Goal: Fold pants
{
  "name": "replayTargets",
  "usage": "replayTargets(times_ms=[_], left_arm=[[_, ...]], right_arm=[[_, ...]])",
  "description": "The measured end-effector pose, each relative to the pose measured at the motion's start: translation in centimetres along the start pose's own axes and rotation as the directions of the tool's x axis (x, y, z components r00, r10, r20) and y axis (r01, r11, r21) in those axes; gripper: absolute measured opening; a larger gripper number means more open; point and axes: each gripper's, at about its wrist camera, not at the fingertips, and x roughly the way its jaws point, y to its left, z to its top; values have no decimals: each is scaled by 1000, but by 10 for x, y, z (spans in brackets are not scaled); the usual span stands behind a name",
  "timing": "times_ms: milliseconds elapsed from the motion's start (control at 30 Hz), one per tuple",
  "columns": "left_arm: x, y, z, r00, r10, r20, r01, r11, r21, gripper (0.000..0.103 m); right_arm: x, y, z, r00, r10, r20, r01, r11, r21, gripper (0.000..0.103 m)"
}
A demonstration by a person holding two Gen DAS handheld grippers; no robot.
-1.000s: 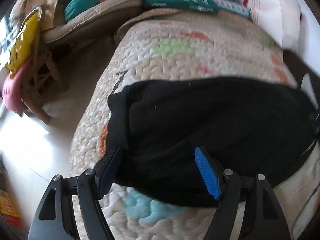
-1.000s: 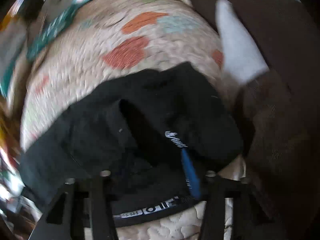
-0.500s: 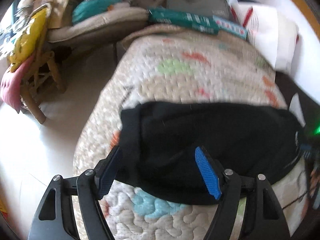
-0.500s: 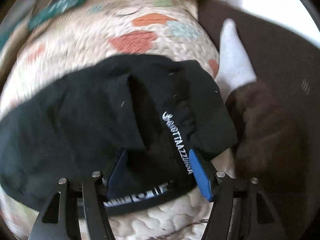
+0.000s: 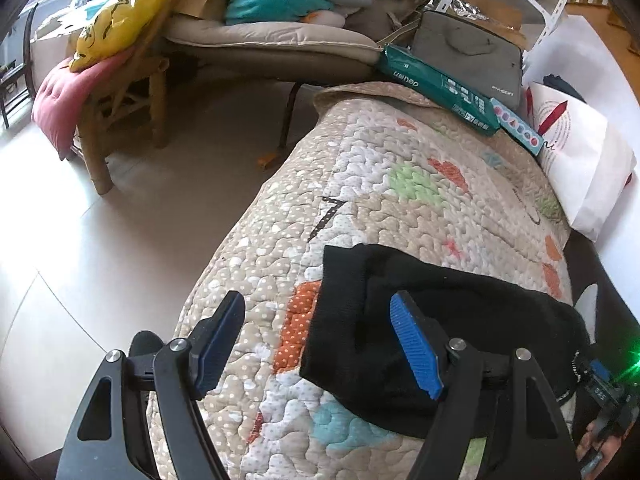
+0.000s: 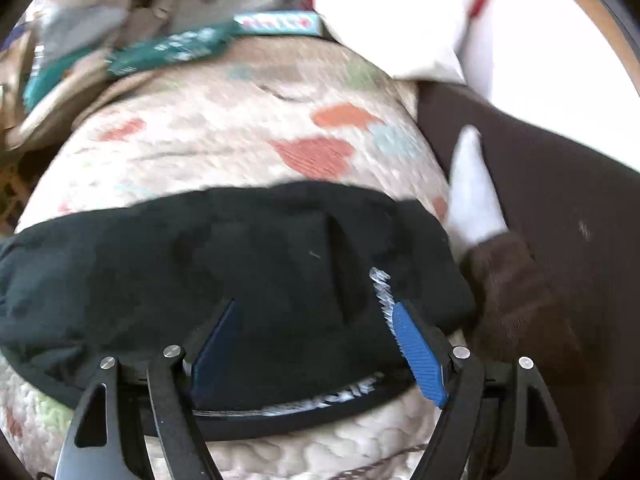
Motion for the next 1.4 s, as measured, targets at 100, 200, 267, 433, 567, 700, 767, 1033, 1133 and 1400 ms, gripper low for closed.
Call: replayTargets(times_ms=[100, 200, 267, 433, 567, 700, 767, 1033, 1133, 1400], left_arm=[[2, 1, -4, 1000, 29, -5, -29, 999, 14, 75], [-1, 7, -6, 999, 44, 1, -44, 999, 4, 75], [-5, 16, -6, 999, 47, 6, -46, 999, -22, 75], [-12, 35, -7, 998, 63, 10, -62, 995, -77, 75], [-15, 46, -11, 996, 88, -5, -87, 987, -136, 75], [-24, 47, -12, 994, 107, 28, -100, 978, -185, 75], [-22, 41, -13, 995, 93, 25, -87, 980, -180, 75], [-7, 45, -12, 992, 122, -35, -127, 976, -179, 75], [-6, 64, -11, 993, 100, -58, -112, 959, -261, 75], [-7, 75, -14, 997, 21, -79, -47, 937, -346, 74]], right_arm=[[-9, 13, -6, 1000, 2, 24, -1, 999, -35, 82], [-10, 17, -12, 1000, 22, 9, -22, 999, -30, 82], [-8, 18, -14, 999, 38, 2, -38, 999, -27, 82], [-16, 28, -15, 997, 80, 17, -79, 995, -59, 82], [-23, 46, -3, 987, 158, 21, -155, 982, -104, 82], [-24, 84, 17, 969, 245, 2, -241, 955, -173, 82], [-18, 113, 28, 957, 289, -41, -291, 936, -196, 82], [17, 215, 44, 934, 337, -118, -356, 901, -249, 82], [41, 247, 40, 930, 310, -196, -358, 885, -299, 83], [36, 262, 57, 884, 386, -265, -464, 800, -381, 83]])
